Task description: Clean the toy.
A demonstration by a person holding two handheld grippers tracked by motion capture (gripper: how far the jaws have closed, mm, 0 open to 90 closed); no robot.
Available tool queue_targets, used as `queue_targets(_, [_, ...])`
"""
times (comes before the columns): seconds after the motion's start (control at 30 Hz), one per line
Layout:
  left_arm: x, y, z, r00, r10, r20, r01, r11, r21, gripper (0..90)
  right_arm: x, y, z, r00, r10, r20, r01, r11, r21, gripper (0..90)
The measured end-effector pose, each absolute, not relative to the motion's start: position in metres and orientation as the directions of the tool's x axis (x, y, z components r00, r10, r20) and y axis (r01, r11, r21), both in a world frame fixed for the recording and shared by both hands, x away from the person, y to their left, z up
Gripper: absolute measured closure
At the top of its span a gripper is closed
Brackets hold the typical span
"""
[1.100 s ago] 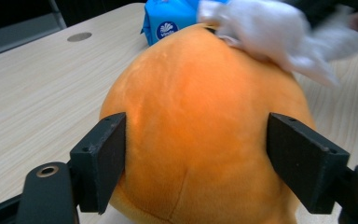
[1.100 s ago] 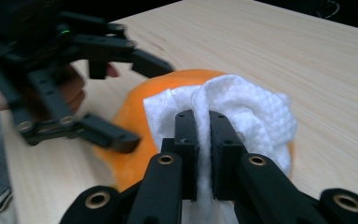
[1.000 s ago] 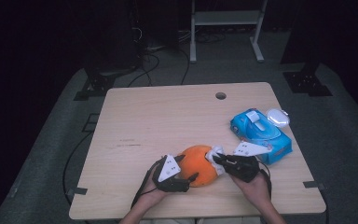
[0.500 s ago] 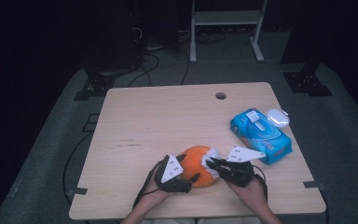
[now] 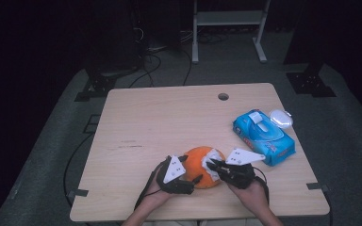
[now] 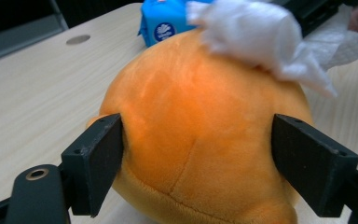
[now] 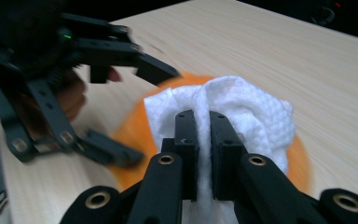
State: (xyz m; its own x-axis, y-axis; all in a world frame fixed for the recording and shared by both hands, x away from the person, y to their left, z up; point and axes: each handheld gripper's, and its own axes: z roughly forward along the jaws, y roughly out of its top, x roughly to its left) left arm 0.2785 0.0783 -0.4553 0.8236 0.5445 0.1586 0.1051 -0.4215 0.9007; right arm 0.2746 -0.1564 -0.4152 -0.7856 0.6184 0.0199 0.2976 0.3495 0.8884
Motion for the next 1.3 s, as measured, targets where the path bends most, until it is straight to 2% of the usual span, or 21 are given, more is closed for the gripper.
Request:
queue_targets(0.17, [0.278,0.081,-0.454,0.834,0.533,0.146,0.098,-0.403,0.91,18.3,0.281,-0.162,-0.414,-0.776,0.63,0.015,0.306,0.356,0.883,82.6])
queue_targets(0.23, [0.284,0.086,-0.453,0.826,0.559,0.075,0.161,-0.361,0.919,10.0,0.284,-0.173,-0.42,-0.758,0.653,0.013,0.32,0.354,0.879,82.7])
queue_targets(0.3, [0.29,0.09,-0.456,0.806,0.591,-0.016,0.242,-0.305,0.921,8.8,0.284,-0.176,-0.42,-0.756,0.655,0.019,0.325,0.35,0.878,82.6])
queue_targets(0.33, [0.293,0.092,-0.457,0.804,0.592,-0.058,0.278,-0.287,0.917,8.8,0.284,-0.178,-0.42,-0.752,0.658,0.022,0.332,0.35,0.876,82.6])
queue_targets(0.37, [0.295,0.092,-0.458,0.816,0.574,-0.074,0.285,-0.287,0.915,15.9,0.284,-0.177,-0.419,-0.753,0.658,0.025,0.333,0.348,0.876,82.6])
queue_targets(0.4, [0.291,0.089,-0.458,0.83,0.557,-0.022,0.241,-0.324,0.915,19.6,0.283,-0.175,-0.419,-0.753,0.657,0.024,0.331,0.348,0.877,82.6])
queue_targets(0.47, [0.289,0.087,-0.457,0.832,0.555,-0.008,0.233,-0.337,0.912,22.8,0.28,-0.168,-0.416,-0.763,0.646,0.014,0.316,0.354,0.88,82.5])
queue_targets(0.53, [0.283,0.083,-0.455,0.836,0.546,0.042,0.193,-0.365,0.911,24.2,0.274,-0.157,-0.413,-0.792,0.611,0.0,0.281,0.364,0.888,82.5])
queue_targets(0.6, [0.275,0.076,-0.453,0.842,0.525,0.128,0.122,-0.415,0.901,24.8,0.27,-0.151,-0.412,-0.806,0.592,-0.001,0.273,0.373,0.887,82.4])
queue_targets(0.7, [0.268,0.071,-0.453,0.837,0.515,0.183,0.078,-0.444,0.892,25.5,0.263,-0.139,-0.408,-0.818,0.573,-0.058,0.231,0.418,0.879,82.5])
queue_targets(0.9, [0.267,0.071,-0.453,0.853,0.489,0.182,0.059,-0.436,0.898,25.9,0.276,-0.168,-0.404,-0.753,0.657,-0.034,0.278,0.365,0.888,82.5])
queue_targets(1.0, [0.273,0.075,-0.448,0.864,0.493,0.098,0.116,-0.386,0.915,19.0,0.28,-0.177,-0.41,-0.753,0.658,0.002,0.312,0.355,0.882,82.5])
queue_targets(1.13, [0.283,0.081,-0.452,0.852,0.524,-0.005,0.213,-0.338,0.917,16.0,0.276,-0.169,-0.411,-0.77,0.638,-0.024,0.288,0.38,0.879,82.5])
queue_targets(1.2, [0.28,0.08,-0.452,0.855,0.519,0.02,0.195,-0.358,0.913,21.3,0.274,-0.164,-0.41,-0.773,0.633,-0.039,0.273,0.388,0.88,82.5])
queue_targets(1.3, [0.271,0.072,-0.449,0.859,0.502,0.101,0.13,-0.404,0.906,24.1,0.264,-0.152,-0.407,-0.796,0.604,-0.035,0.257,0.39,0.884,82.4])
